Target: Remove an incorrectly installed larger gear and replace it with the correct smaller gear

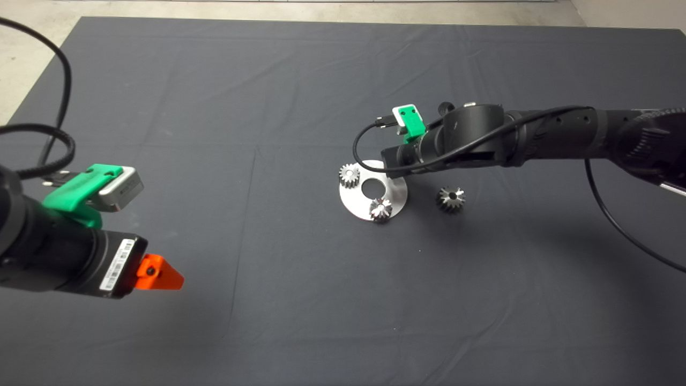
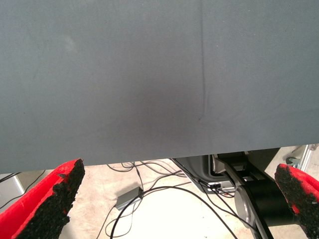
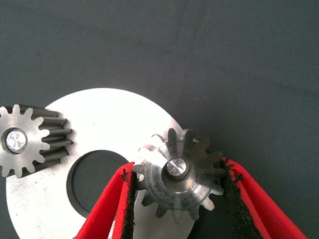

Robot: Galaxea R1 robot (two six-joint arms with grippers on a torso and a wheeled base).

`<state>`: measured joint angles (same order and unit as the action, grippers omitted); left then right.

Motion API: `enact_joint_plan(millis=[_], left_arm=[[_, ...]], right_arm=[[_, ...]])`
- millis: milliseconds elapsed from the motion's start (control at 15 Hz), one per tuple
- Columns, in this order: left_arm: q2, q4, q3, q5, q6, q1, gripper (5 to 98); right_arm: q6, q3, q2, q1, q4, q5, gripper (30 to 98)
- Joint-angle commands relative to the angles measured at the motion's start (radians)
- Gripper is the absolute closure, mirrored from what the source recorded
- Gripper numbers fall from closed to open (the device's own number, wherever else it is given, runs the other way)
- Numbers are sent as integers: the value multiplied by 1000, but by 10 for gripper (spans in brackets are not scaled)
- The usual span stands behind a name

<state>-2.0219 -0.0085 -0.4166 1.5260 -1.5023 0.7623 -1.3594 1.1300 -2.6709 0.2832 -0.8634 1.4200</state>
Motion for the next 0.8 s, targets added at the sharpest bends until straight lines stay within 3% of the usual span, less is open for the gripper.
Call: enact_joint_plan(millis=[0, 400, 600, 733], left_arm=[[2, -18, 10, 10, -2, 11, 55], [4, -18, 7, 8, -2, 11, 55], [4, -18, 7, 8, -2, 11, 55], [4, -19, 10, 8, -2, 11, 55]], right_arm=[[-6, 0, 2, 16, -26, 8, 884], [-6, -4, 5, 19, -26, 10, 878], [-6, -6, 5, 19, -26, 10, 853], [-7, -9, 9, 21, -25, 10, 800]])
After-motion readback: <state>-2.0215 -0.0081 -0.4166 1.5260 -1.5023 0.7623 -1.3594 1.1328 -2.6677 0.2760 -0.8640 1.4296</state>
